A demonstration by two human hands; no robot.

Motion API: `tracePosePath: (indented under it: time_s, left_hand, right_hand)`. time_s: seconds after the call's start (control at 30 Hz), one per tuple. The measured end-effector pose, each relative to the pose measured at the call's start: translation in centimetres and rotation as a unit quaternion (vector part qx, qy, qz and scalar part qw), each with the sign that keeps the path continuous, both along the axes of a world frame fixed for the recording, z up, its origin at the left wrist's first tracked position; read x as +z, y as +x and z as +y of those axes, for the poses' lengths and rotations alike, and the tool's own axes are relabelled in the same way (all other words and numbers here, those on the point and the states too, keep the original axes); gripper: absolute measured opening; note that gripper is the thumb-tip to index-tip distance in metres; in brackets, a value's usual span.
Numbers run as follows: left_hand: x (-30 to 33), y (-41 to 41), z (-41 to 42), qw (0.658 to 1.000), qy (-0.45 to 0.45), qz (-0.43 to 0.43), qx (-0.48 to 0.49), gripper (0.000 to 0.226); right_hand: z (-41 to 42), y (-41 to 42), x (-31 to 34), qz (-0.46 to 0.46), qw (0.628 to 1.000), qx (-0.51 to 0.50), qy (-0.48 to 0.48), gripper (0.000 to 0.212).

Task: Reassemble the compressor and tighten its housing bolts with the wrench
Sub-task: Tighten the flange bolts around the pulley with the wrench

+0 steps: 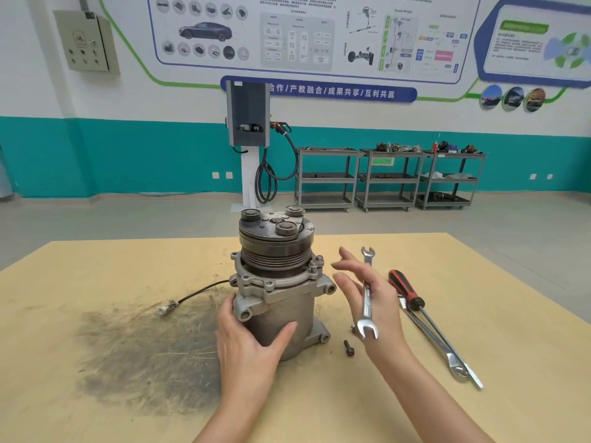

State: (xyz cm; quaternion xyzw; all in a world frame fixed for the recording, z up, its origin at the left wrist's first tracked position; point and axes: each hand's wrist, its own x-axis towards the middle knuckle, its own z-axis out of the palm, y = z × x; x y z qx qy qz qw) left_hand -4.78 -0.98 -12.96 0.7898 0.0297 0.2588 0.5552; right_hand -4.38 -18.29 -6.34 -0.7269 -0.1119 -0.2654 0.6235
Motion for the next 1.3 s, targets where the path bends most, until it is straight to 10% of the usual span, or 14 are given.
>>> tracePosePath:
  time_s: [1.3]
  left_hand:
    - [0.2,0.4,-0.3,1.000,0.013,-0.007,-0.004,0.103]
  right_hand:
    - [4.1,0.7,1.0,0.018,0.989,0.079,0.124,0.033]
